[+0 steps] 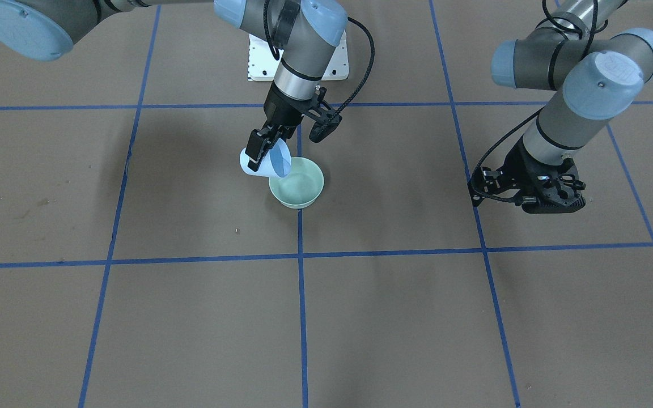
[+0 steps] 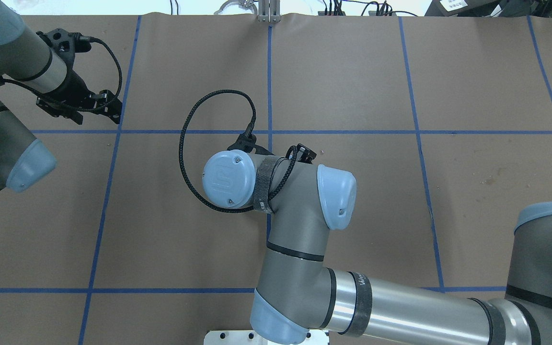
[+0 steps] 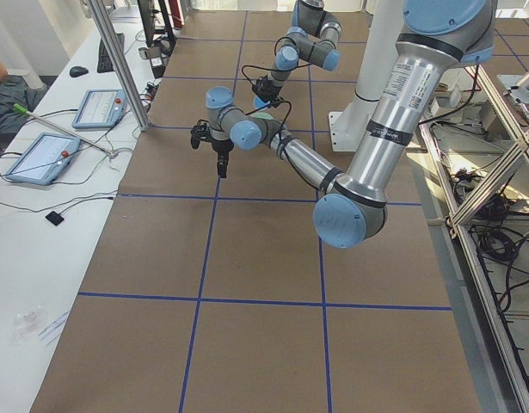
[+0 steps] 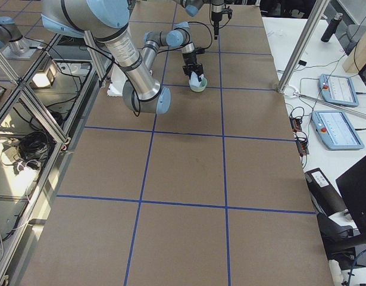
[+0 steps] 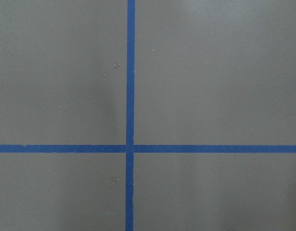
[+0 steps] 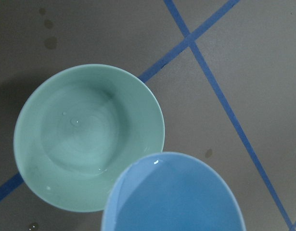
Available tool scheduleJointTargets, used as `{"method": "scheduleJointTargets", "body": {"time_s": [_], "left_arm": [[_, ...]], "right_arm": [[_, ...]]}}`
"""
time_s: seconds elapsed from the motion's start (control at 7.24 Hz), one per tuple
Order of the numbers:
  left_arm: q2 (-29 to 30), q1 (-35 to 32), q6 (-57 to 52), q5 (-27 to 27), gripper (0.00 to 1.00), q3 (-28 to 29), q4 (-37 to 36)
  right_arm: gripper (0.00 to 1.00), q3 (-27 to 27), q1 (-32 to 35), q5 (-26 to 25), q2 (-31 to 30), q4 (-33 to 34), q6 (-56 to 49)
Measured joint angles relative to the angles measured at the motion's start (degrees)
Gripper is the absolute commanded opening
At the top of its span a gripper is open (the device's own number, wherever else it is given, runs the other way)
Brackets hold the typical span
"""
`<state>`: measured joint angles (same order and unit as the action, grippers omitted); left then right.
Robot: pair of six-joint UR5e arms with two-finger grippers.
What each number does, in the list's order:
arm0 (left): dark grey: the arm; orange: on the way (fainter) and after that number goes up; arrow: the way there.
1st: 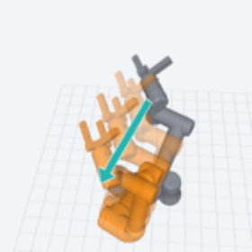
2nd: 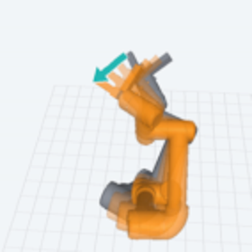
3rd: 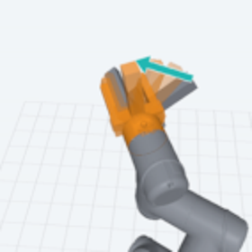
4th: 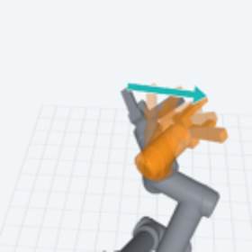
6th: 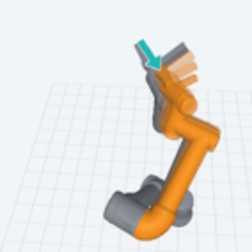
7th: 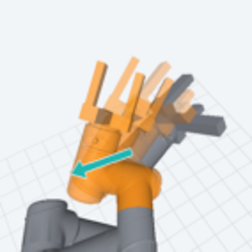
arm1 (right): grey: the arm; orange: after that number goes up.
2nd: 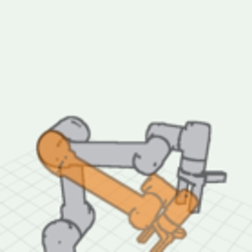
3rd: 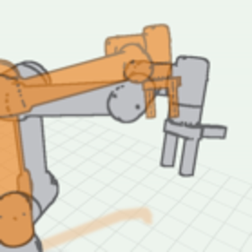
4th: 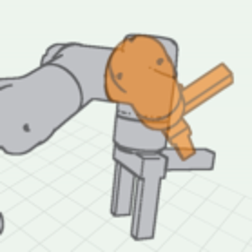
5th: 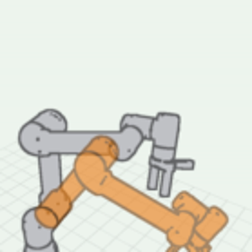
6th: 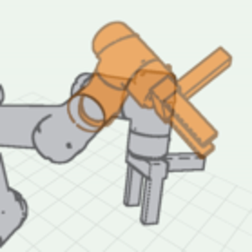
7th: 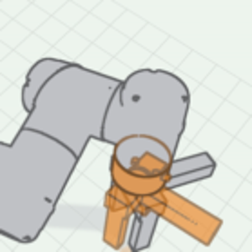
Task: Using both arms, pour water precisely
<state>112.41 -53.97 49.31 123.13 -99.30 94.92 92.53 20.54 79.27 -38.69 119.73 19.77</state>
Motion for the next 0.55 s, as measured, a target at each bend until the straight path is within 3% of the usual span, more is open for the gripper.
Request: {"method": "scheduleJointTargets", "body": {"time_s": [0.55], "left_arm": [[-0.1,-0.1,0.0,0.0,0.89,0.0,0.0]], "right_arm": [[0.00,-2.0,-1.2,-4.1,1.0,2.3,-4.8]]}}
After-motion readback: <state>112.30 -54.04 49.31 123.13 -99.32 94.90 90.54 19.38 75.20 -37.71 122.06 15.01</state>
